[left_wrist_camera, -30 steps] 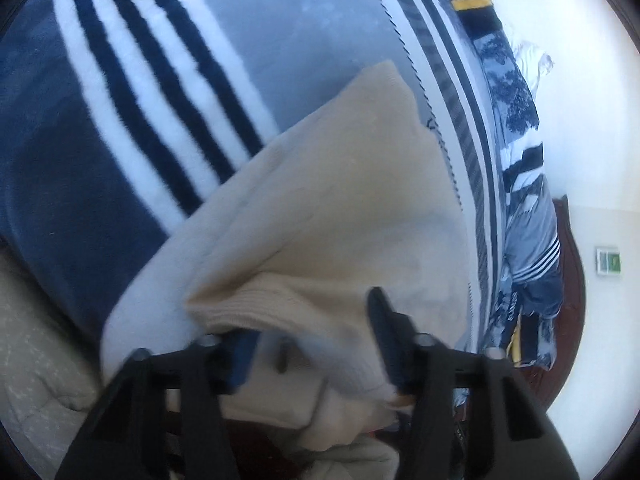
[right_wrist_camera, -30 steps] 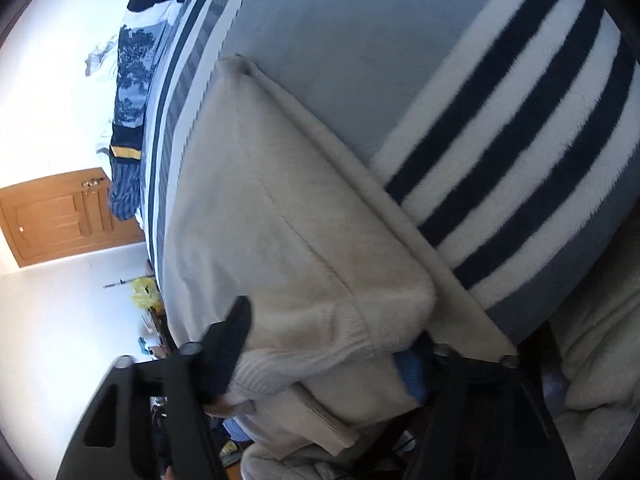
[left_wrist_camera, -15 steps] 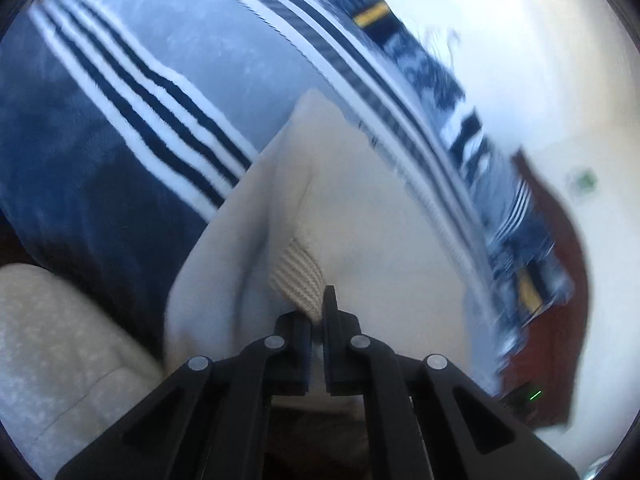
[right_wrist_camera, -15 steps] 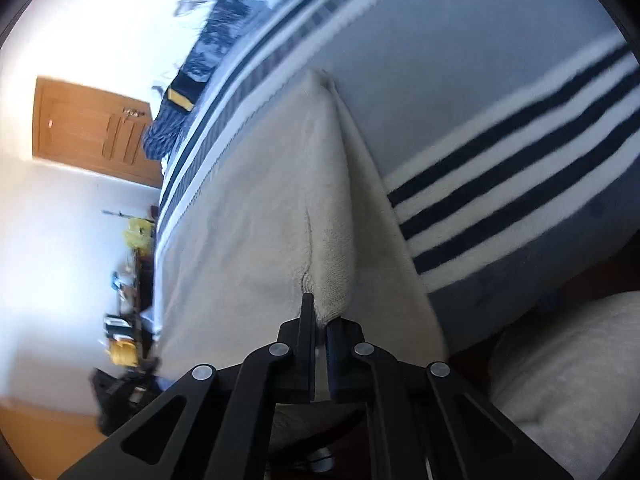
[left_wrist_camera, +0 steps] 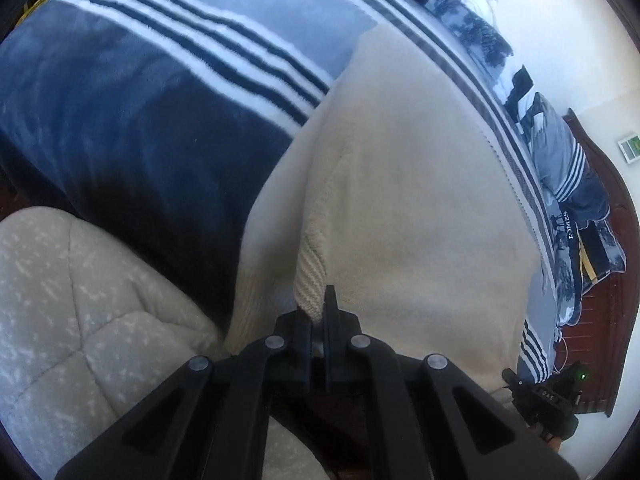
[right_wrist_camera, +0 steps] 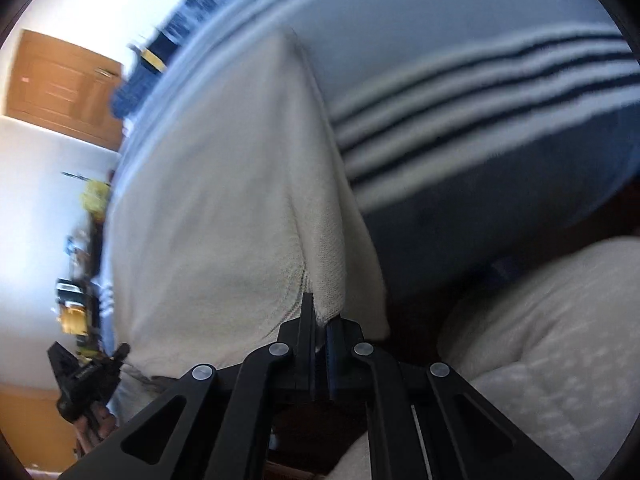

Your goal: Fold small clothes

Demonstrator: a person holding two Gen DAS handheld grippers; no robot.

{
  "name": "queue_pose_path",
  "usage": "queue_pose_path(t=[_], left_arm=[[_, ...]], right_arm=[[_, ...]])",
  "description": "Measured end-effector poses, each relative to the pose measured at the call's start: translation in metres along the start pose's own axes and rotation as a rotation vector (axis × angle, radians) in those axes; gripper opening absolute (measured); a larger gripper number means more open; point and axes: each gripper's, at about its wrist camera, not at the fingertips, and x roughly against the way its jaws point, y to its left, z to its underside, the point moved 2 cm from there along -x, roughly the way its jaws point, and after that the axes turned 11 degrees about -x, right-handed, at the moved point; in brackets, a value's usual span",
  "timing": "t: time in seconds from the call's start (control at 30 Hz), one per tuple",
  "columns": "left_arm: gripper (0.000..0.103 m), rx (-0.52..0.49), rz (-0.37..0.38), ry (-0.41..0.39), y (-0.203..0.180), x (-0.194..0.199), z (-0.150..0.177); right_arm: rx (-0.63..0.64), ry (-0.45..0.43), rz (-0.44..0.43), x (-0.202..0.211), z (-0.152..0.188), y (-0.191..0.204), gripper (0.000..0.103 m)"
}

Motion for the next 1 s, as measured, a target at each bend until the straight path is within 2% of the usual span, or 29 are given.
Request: queue_pose_path(t=[0.07,0.13,0.27,0.3,0.33,0.37,0.43,0.47,0.53,0.6,0.7,0.77,0.9,1.0], left_arm=[[0.004,-0.031,-0.034,-0.005,-0.005,0.004,0.002],[0.006,-0.041,-0.073,0.028,-0.002,-0.004,0.007],[0.014,-0.074,-0.141,0.046,-0.004,-0.006,0.008],[0.024,-0.078,-0.161,0.040,-0.006,-0.003,0.010],[0.036,-0.081,-0.191,0.004,-0.007,0.007,0.011],[0.041,-0.084,-0.195,-0.032,-0.010,0.016,0.011],[0.055,-0.099,-0.178,-0.150,-0.017,0.044,0.010],[0.059,-0.111,-0.177,-0.193,-0.019,0.057,0.010],[0.070,-0.135,-0.186,-0.246,-0.025,0.072,0.007],[0.074,-0.174,-0.192,-0.284,-0.032,0.081,-0.008],[0.077,-0.221,-0.183,-0.276,-0.048,0.076,-0.049],[0.080,-0.227,-0.182,-0.272,-0.054,0.064,-0.077],[0.081,-0.222,-0.162,-0.244,-0.061,0.037,-0.126],[0.081,-0.213,-0.159,-0.192,-0.057,0.008,-0.163]], right_arm=[[0.051,-0.032,0.026,0.005,0.000,0.010,0.004],[0.078,-0.046,0.051,0.003,-0.002,0.018,0.004],[0.040,0.004,0.099,-0.018,-0.004,0.010,0.008],[0.031,0.002,0.101,-0.017,-0.005,0.009,0.010],[0.029,-0.009,0.098,-0.013,-0.005,0.010,0.016],[0.027,-0.022,0.098,-0.009,-0.004,0.010,0.031],[0.027,-0.069,0.084,0.005,-0.005,0.015,0.050],[0.035,-0.097,0.068,0.014,-0.005,0.018,0.056],[0.053,-0.159,0.050,0.032,-0.006,0.027,0.062],[0.105,-0.203,0.018,0.046,-0.010,0.039,0.066],[0.208,-0.235,0.000,0.056,-0.026,0.067,0.073],[0.252,-0.262,0.001,0.058,-0.041,0.085,0.082],[0.264,-0.286,-0.017,0.049,-0.080,0.109,0.083],[0.296,-0.251,0.097,0.025,-0.116,0.120,0.083]])
